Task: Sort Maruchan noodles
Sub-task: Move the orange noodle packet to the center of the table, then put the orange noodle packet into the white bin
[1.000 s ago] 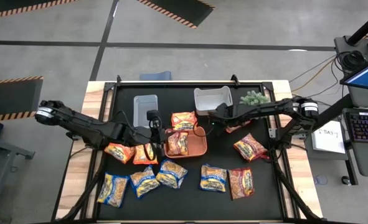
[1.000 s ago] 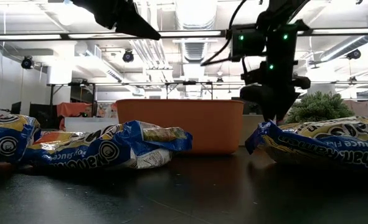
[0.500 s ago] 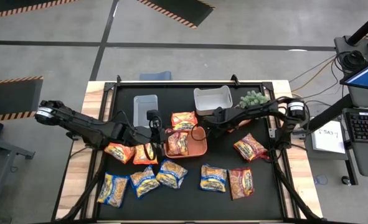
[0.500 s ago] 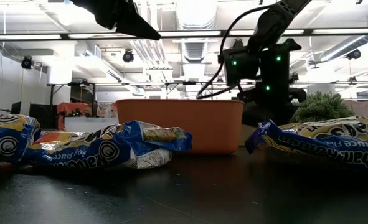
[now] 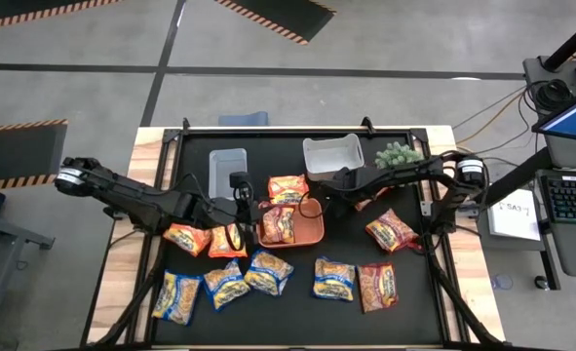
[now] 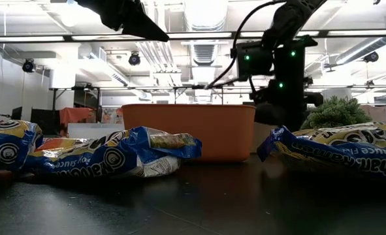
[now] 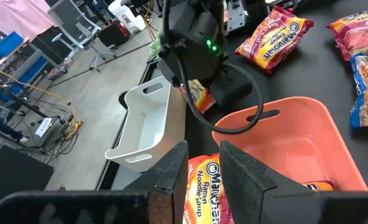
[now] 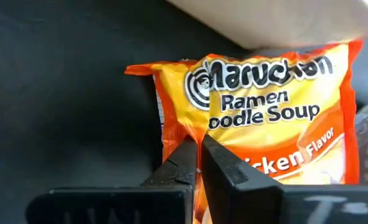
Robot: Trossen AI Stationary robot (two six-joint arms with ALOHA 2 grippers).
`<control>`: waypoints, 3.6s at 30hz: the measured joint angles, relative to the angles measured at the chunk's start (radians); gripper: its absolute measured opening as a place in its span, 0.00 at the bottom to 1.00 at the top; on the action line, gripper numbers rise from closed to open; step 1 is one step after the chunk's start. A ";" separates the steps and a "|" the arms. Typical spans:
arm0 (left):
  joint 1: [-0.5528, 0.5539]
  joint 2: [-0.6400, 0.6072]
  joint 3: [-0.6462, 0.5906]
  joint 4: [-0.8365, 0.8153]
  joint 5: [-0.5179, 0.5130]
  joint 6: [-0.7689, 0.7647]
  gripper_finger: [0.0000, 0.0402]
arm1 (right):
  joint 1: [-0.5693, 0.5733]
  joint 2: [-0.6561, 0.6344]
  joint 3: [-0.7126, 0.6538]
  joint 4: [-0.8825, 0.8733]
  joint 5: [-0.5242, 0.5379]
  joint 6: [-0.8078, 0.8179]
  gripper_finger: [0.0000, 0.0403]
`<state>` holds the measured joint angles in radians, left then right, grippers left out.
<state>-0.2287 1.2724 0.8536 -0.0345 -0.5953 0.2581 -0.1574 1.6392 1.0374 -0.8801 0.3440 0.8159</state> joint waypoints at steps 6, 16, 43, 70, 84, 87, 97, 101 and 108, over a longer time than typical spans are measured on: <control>0.000 0.000 0.000 0.017 0.000 0.006 0.19 | 0.044 -0.044 -0.001 0.003 -0.187 0.000 0.02; 0.000 0.000 0.001 0.092 0.057 0.029 0.19 | 0.223 -0.067 -0.001 0.116 -0.163 0.072 0.03; 0.001 0.269 0.079 0.386 0.093 -0.072 0.19 | 0.202 -0.576 -0.252 0.188 -0.160 -0.100 0.37; 0.090 0.857 0.632 0.182 0.247 -0.092 0.19 | 0.170 -0.810 -0.386 0.206 -0.054 -0.189 0.18; 0.099 0.911 0.641 0.187 0.248 -0.137 0.19 | 0.170 -0.807 -0.428 0.214 -0.116 -0.078 0.36; 0.099 0.929 0.650 0.193 0.248 -0.139 0.19 | 0.170 -0.807 -0.454 0.214 -0.116 -0.043 0.45; 0.107 0.960 0.676 0.196 0.248 -0.137 0.19 | 0.170 -0.804 -0.588 0.377 -0.116 0.083 0.70; 0.108 0.960 0.674 0.190 0.247 -0.137 0.19 | 0.170 -0.804 -0.606 0.425 -0.116 0.100 0.76; 0.106 0.955 0.676 0.049 0.247 -0.152 0.19 | 0.170 -0.804 -0.608 0.429 -0.116 0.091 0.80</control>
<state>-0.1229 2.2271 1.5297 0.0142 -0.3485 0.1061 0.0124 0.8352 0.4290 -0.4512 0.2285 0.9069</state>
